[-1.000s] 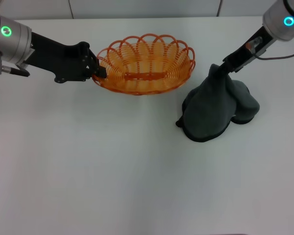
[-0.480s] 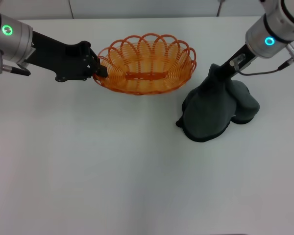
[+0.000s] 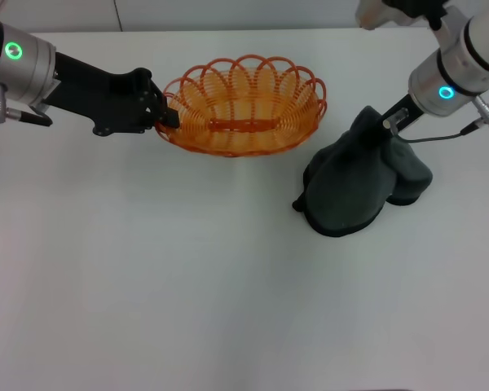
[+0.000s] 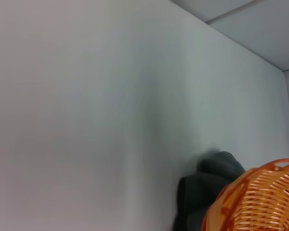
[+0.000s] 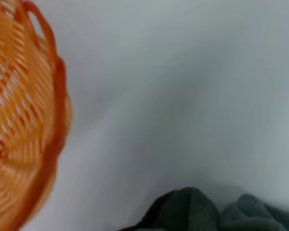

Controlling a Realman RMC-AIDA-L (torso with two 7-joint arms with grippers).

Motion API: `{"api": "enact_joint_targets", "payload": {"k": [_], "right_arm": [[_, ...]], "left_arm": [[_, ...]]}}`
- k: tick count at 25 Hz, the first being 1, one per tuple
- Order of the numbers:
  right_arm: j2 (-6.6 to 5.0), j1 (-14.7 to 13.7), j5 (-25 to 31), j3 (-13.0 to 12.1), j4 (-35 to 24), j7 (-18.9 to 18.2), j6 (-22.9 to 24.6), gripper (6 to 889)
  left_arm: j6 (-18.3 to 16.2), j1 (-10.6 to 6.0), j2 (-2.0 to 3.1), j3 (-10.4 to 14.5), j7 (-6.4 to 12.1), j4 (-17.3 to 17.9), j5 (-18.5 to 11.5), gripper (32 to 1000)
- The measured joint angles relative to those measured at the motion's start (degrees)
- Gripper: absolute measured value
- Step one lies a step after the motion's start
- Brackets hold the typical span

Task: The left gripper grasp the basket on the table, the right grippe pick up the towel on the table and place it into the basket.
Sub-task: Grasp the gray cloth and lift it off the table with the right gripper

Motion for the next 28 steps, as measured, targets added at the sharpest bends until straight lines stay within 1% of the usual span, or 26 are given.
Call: {"api": "enact_joint_targets", "payload": {"k": [5, 19, 22, 28], "right_arm": [[0.05, -0.61, -0.03, -0.46, 0.64, -0.26, 1.76, 842], [1.02, -1.25, -0.03, -1.67, 2.56, -1.03, 5.38, 842], [1.27, -1.28, -0.03, -2.32, 2.63, -1.04, 5.83, 842], [1.29, -1.31, -0.03, -3.62, 2.68, -1.06, 6.24, 841]], "left_arm": [[-0.43, 0.0, 0.0, 0.0, 0.09, -0.01, -0.19, 87], [-0.48, -0.02, -0.08, 0.0, 0.26, -0.01, -0.37, 87], [-0.48, -0.04, -0.09, 0.0, 0.45, -0.01, -0.38, 87], [-0.47, -0.07, -0.16, 0.0, 0.53, -0.01, -0.33, 87]]}}
